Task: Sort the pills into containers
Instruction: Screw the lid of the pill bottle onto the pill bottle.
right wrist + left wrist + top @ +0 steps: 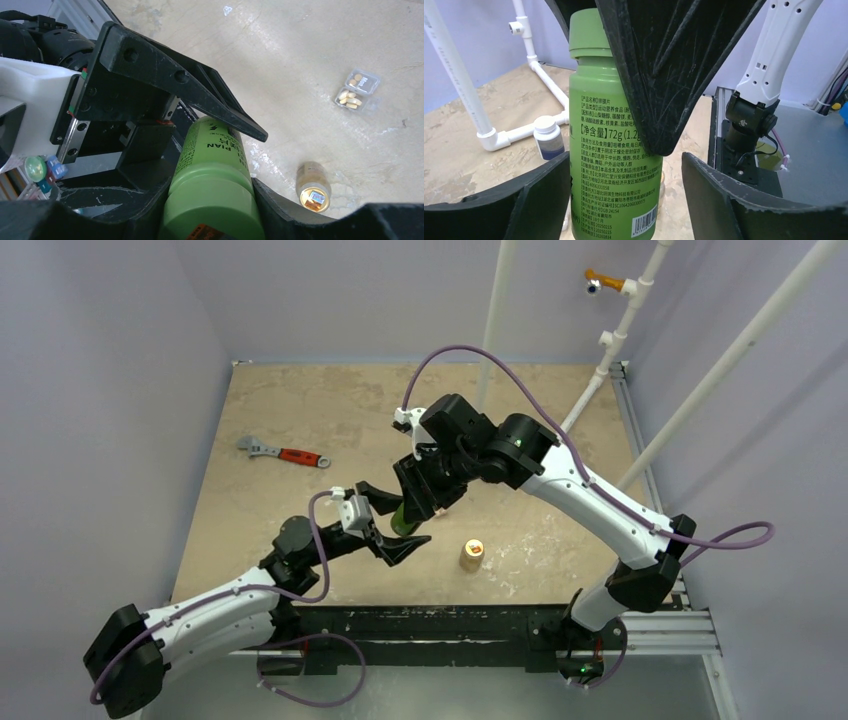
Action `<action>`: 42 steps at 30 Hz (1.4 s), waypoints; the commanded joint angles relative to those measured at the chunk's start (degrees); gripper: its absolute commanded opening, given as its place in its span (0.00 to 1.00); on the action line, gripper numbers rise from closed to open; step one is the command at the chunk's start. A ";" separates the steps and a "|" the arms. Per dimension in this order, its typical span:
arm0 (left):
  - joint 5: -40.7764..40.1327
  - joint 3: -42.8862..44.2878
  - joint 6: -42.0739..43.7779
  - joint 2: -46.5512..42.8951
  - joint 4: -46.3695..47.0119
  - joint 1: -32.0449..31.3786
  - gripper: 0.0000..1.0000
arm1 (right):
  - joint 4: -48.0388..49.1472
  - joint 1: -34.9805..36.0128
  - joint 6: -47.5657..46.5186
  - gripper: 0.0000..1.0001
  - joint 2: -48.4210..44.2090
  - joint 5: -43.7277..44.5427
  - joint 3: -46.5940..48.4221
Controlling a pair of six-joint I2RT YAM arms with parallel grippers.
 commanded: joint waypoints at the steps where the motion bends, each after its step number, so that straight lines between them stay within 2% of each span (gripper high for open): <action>1: 2.02 2.34 -1.10 1.01 4.73 0.21 0.70 | 0.43 0.03 -0.14 0.12 -1.78 -1.15 2.81; 10: 0.82 2.53 -1.10 2.32 6.39 0.26 0.32 | 1.23 0.04 0.14 0.14 -1.44 -1.46 2.51; 12: 0.88 2.41 -1.07 2.59 6.74 0.22 0.17 | 1.42 0.11 0.22 0.25 -1.27 -1.33 2.67; 14: 0.55 2.14 -1.24 2.85 7.63 0.25 0.00 | 1.94 0.04 0.24 0.45 -1.25 -0.84 2.92; 16: -0.25 1.32 -2.00 3.26 10.16 0.21 0.00 | 2.60 0.02 0.50 0.68 -1.38 -0.18 3.12; 18: -0.61 0.58 -2.59 3.71 12.87 0.18 0.00 | 3.66 0.04 0.72 0.81 -1.57 0.73 3.51; 22: -0.24 0.60 -3.02 4.50 14.76 0.18 0.00 | 6.06 0.05 1.45 0.97 -2.07 2.80 4.50; 30: -1.62 0.52 -3.36 3.85 14.61 0.24 0.00 | 12.29 -0.04 3.69 0.99 -4.95 9.50 5.40; 36: -4.87 0.06 -3.81 2.47 12.45 0.25 0.00 | 20.24 -2.28 3.59 0.99 -9.50 11.34 1.93; 38: -5.81 0.03 -3.87 1.93 11.67 0.42 0.00 | 22.98 -4.99 3.75 0.99 -10.82 9.55 0.74; 42: -6.34 0.29 -5.77 1.24 11.34 1.78 0.00 | 33.51 -12.84 3.80 0.99 -15.14 -0.01 -4.35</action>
